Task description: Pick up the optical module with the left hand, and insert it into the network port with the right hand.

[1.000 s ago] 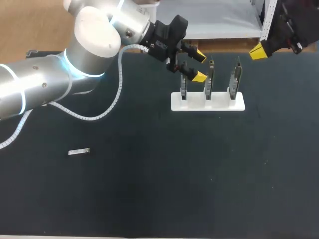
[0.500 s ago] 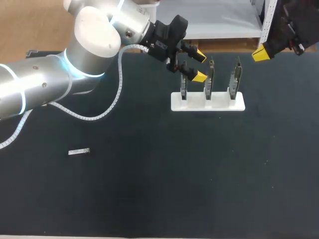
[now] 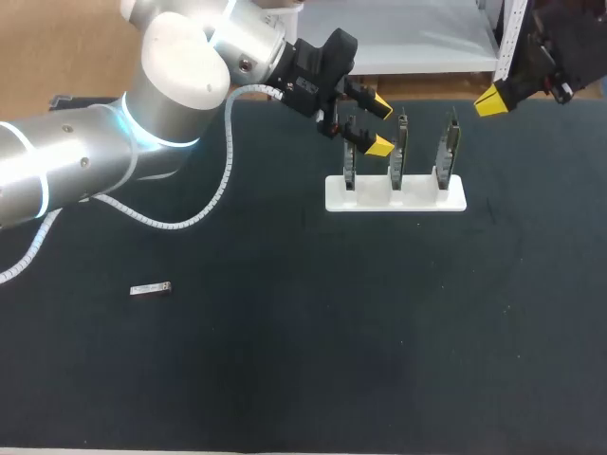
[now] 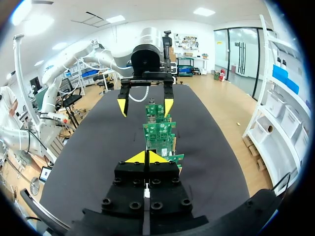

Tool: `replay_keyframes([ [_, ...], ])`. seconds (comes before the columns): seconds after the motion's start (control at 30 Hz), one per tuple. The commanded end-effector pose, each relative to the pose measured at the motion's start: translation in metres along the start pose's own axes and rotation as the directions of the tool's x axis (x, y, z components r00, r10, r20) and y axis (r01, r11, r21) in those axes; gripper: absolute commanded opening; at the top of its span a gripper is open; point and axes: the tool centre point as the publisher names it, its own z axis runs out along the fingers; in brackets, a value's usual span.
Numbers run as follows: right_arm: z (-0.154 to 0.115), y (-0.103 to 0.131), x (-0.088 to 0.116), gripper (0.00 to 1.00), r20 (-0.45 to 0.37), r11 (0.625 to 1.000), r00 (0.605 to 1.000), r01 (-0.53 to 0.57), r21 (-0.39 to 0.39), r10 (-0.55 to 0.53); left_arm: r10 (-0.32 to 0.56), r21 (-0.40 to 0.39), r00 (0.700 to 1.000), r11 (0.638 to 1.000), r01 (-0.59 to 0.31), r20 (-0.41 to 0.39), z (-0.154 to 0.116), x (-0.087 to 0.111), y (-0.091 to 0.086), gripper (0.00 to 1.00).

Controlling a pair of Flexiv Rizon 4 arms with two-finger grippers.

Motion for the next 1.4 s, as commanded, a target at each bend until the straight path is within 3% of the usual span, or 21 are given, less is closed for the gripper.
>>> replay_keyframes([
  [0.03, 0.0005, -0.0028, 0.0002, 0.00, -0.001, 1.000, 1.000, -0.001, -0.002, 0.001, -0.001, -0.005, 1.000, 1.000, 0.001, -0.002, 0.0001, -0.0002, -0.0016, 1.00],
  [0.6, 0.0024, -0.0023, -0.0012, 0.00, -0.002, 1.000, 1.000, -0.012, 0.010, 0.012, -0.001, -0.005, 1.000, 1.000, 0.001, -0.002, 0.0001, -0.0002, -0.0016, 1.00],
  [0.63, 0.0026, -0.0022, -0.0018, 1.00, -0.008, 1.000, 1.000, -0.016, 0.013, 0.016, -0.001, -0.005, 1.000, 1.000, 0.001, -0.002, 0.0001, -0.0002, -0.0016, 1.00],
  [1.4, 0.0026, -0.0022, -0.0018, 1.00, -0.008, 1.000, 1.000, -0.016, 0.013, 0.016, -0.001, -0.005, 1.000, 1.000, 0.001, -0.002, 0.0001, -0.0002, -0.0016, 1.00],
])
